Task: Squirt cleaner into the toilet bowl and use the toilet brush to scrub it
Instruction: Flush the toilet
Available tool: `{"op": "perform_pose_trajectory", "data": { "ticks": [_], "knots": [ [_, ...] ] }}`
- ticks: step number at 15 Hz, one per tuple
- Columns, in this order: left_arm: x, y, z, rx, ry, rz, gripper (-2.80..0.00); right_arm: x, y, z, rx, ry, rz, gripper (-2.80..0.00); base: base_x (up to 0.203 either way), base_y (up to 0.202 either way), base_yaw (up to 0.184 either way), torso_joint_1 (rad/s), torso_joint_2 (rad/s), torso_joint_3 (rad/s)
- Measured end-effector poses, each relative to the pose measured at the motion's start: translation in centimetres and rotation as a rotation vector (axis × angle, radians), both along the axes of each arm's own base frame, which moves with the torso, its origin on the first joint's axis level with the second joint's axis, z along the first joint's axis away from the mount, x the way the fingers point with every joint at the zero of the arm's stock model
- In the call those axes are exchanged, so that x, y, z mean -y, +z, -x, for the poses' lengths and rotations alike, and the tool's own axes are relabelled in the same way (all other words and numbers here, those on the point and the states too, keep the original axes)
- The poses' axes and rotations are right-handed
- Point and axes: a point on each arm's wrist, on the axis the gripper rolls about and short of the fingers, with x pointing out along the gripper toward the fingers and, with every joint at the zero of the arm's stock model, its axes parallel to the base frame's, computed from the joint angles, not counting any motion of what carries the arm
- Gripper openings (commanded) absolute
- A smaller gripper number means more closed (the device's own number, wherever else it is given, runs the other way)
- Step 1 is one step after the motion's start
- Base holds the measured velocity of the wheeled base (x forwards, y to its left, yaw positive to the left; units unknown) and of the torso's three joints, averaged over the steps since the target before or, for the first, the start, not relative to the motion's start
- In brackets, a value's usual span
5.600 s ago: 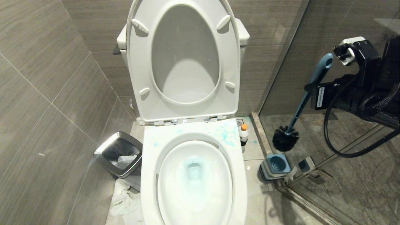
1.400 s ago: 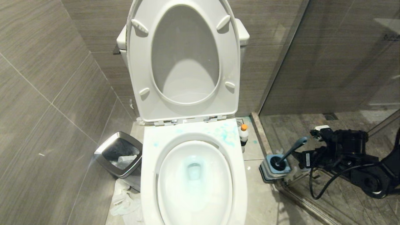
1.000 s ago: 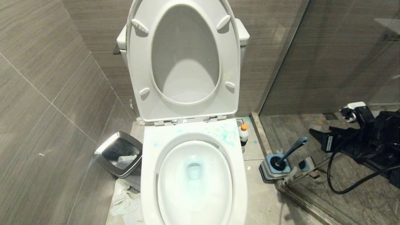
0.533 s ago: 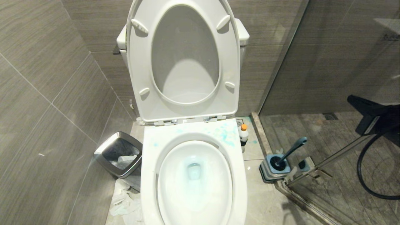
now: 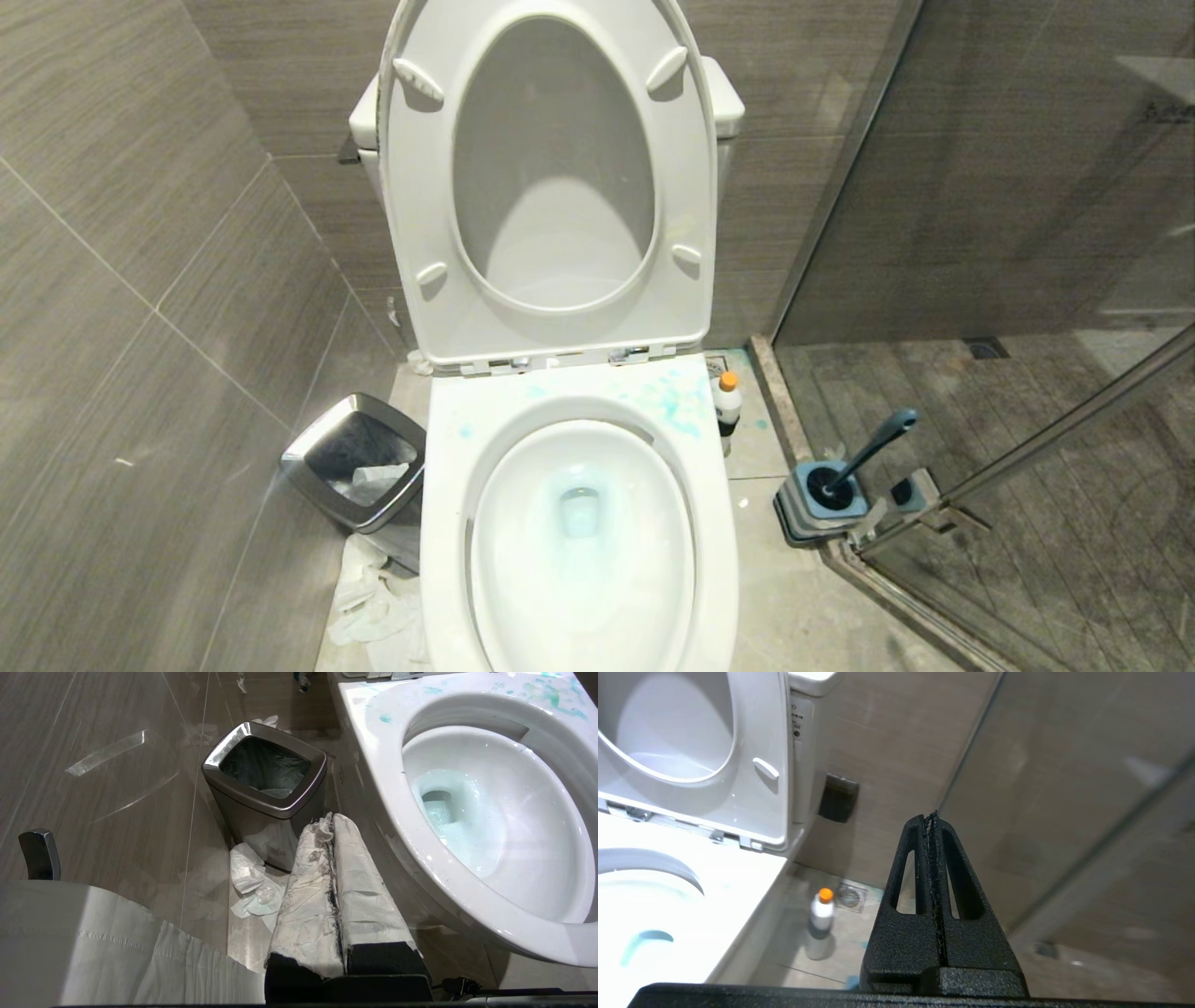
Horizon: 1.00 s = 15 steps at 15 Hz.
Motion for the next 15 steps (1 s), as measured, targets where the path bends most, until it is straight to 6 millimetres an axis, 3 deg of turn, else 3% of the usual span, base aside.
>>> {"op": "perform_pose_trajectory", "data": {
  "ticks": [8,10,15],
  "knots": [
    [0.0,0.0,0.0,0.0,0.0,0.0,-2.8,0.6,8.2,10.5,0.079,-0.094,-0.01,-2.8,0.0,0.0,0.0,0.0,0.0,0.0],
    [0.0,0.0,0.0,0.0,0.0,0.0,-2.8,0.6,8.0,13.0,0.063,-0.101,-0.017,-2.8,0.0,0.0,0.0,0.0,0.0,0.0],
    [0.0,0.0,0.0,0.0,0.0,0.0,-2.8,0.2,4.8,17.7,0.034,-0.125,-0.045,-2.8,0.0,0.0,0.0,0.0,0.0,0.0]
  ]
}}
